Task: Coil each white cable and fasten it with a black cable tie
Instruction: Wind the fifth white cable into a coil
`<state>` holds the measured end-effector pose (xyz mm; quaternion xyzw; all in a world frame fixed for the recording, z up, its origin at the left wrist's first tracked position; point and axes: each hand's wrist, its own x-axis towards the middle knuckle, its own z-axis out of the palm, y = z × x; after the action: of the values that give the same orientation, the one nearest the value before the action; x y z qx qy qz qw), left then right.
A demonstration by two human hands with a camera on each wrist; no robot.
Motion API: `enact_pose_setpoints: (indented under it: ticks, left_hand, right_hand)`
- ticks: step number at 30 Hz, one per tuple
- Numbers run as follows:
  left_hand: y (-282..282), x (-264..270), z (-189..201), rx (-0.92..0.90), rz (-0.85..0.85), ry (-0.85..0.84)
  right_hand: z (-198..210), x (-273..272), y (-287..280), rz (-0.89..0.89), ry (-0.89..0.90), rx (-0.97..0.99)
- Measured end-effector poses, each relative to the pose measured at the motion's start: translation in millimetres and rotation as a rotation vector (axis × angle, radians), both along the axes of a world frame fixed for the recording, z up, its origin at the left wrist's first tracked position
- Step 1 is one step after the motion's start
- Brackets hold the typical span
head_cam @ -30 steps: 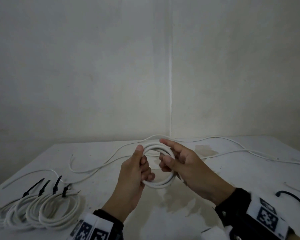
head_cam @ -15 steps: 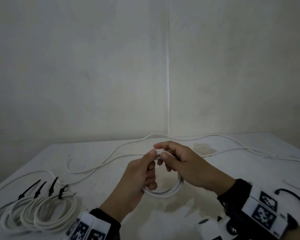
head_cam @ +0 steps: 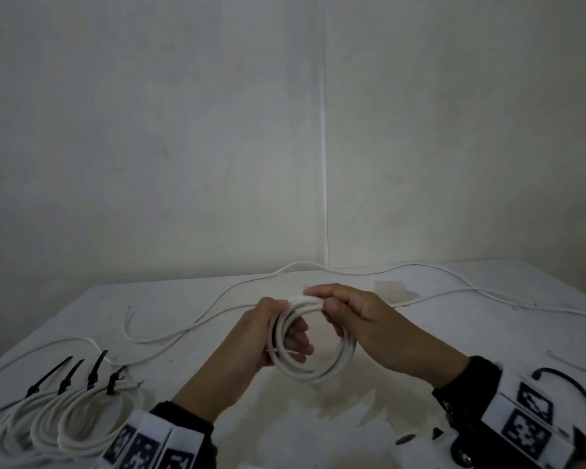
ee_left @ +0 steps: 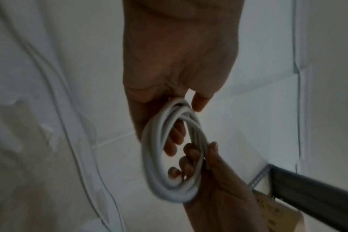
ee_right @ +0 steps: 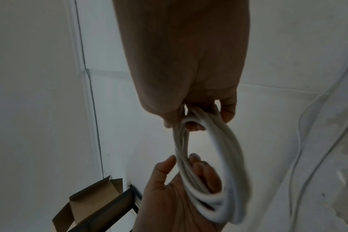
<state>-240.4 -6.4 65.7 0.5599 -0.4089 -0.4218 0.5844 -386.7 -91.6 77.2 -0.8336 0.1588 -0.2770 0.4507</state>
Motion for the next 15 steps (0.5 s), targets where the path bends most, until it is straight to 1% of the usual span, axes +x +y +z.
enact_pose_setpoints:
  ticks: [3,6,8,10,12,13,15]
  left_hand:
    - [-1.6,-0.9,5.9,-0.004,-0.055,-0.126]
    - [-1.5,-9.8,6.2,-0.030,-0.095,-0.135]
    - [-3.0,-17.7,3.0,-0.082,-0.049,-0.150]
    - [-5.2,-23.8,0.1,-0.126,0.016,-0.152]
    - [-6.9,-26.9,-2.3,-0.155,0.072,-0.113]
    - [-7.4,-27.8,-2.9,-0.167,0.086,-0.097]
    - [-7.9,-29.7,-4.4,-0.180,0.098,-0.067]
  right_hand:
    - [5.1,-3.9,0.4,0.043,0.069,-0.047]
    - [7.2,-7.3,-1.6,0.043,0.074,-0.035]
    - [5.3,-6.4,-1.2,0.015,0.055,-0.009]
    - [2.2,-3.8,-0.9,-0.047,-0.025,0.060]
    - [-0.7,-2.5,-1.6,-0.138,-0.105,0.165]
    - [-1.6,-2.1,-2.1,-0.171,-0.115,0.227]
    - [-3.2,-0.9,-1.4,-0.165,-0.119,0.361]
